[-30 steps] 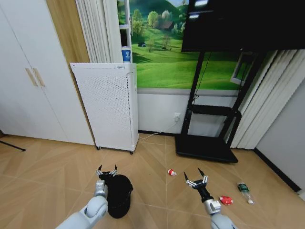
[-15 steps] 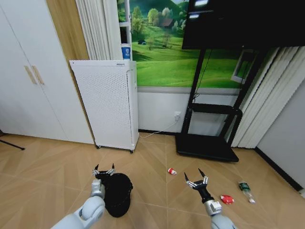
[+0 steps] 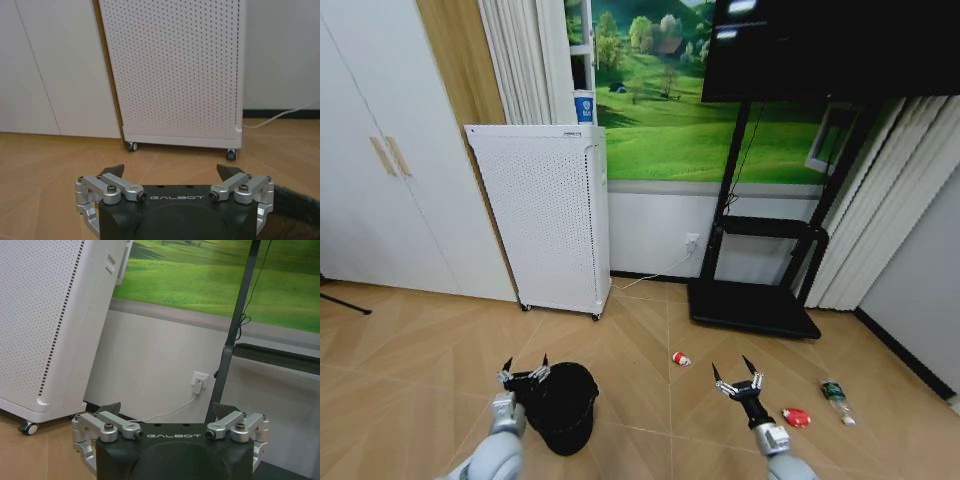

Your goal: Pick up the trash bin and place the garbage on the floor into it.

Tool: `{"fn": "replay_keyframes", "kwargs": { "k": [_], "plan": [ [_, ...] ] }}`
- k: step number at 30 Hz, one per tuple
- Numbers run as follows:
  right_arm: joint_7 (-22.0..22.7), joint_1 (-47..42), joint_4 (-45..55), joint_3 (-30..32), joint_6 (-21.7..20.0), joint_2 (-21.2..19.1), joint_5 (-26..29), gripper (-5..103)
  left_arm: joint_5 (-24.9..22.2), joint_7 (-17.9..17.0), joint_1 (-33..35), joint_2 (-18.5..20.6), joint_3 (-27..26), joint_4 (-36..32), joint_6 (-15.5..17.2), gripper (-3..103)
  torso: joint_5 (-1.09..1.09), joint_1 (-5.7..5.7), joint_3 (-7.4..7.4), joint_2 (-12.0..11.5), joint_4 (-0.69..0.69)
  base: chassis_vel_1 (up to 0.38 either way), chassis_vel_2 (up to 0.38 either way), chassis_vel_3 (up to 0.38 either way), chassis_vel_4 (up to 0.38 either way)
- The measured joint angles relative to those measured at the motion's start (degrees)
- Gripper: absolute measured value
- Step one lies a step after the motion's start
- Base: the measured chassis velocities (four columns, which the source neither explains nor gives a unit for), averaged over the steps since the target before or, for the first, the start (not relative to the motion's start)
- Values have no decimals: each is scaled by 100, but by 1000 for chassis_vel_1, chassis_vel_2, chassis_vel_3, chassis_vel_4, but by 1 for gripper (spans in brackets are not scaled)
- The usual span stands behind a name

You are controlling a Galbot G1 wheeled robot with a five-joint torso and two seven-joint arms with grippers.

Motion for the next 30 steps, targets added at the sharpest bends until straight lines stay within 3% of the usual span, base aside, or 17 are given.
{"fn": "replay_keyframes", "kwargs": {
  "k": [5, 16, 30],
  "plan": [
    [-12, 32, -99, -48, 39, 60, -40, 100, 212, 240, 300, 105, -65, 156, -123, 100, 0, 2, 5, 7, -1, 0, 0, 0, 0],
    [-15, 35, -198, -111, 67, 126, 16, 100, 65, 646, -213, 38, 580, 896, -236, 100, 0, 6, 14, 19, -1, 0, 0, 0, 0],
    [-20, 5, -349, -81, 128, 176, 33, 100, -110, 699, -662, -125, 970, 1312, -247, 100, 1, 9, 19, 26, -2, 0, 0, 0, 0]
  ]
}}
